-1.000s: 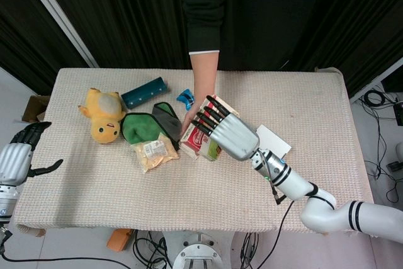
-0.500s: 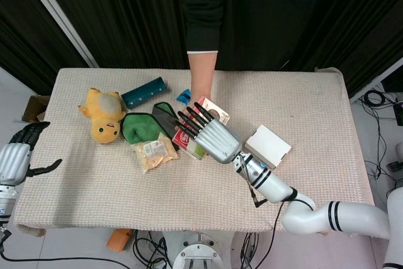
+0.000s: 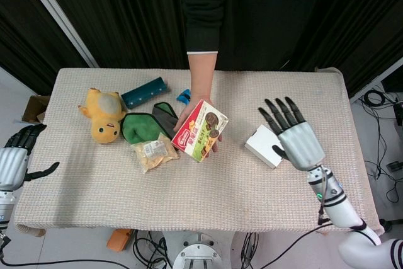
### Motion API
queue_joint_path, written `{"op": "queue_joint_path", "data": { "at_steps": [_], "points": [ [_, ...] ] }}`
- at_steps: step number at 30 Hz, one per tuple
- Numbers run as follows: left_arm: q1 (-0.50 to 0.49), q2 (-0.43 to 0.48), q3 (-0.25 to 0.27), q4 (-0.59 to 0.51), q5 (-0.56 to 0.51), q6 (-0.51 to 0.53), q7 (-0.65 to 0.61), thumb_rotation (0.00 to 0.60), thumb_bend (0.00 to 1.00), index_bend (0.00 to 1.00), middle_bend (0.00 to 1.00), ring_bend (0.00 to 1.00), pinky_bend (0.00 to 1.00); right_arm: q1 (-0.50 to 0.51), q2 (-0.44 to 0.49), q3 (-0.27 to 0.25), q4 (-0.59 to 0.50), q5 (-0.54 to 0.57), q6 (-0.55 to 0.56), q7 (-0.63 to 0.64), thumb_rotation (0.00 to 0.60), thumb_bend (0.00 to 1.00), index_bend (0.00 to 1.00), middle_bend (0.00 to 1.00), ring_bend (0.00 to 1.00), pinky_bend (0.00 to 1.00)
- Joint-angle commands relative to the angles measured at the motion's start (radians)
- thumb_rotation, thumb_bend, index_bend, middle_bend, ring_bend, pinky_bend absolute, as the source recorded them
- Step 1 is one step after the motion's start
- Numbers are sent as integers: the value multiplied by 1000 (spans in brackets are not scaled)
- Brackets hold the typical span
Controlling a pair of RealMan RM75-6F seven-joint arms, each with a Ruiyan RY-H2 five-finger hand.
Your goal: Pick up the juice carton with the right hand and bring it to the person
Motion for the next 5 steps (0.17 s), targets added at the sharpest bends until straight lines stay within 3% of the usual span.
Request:
{"op": "queue_joint_path", "data": {
  "at_steps": [1,5],
  "points": [
    [19,-5,10,-5,-3,12,15,500,182,122,138,102,196,-223,16,-99,176,98,122,279,600,0,0,0,0,0],
    [42,1,35,-18,2,13,43,500,182,122,138,102,195,-319,-57,-115,338,195,101,438,600,0,0,0,0,0]
  ]
}}
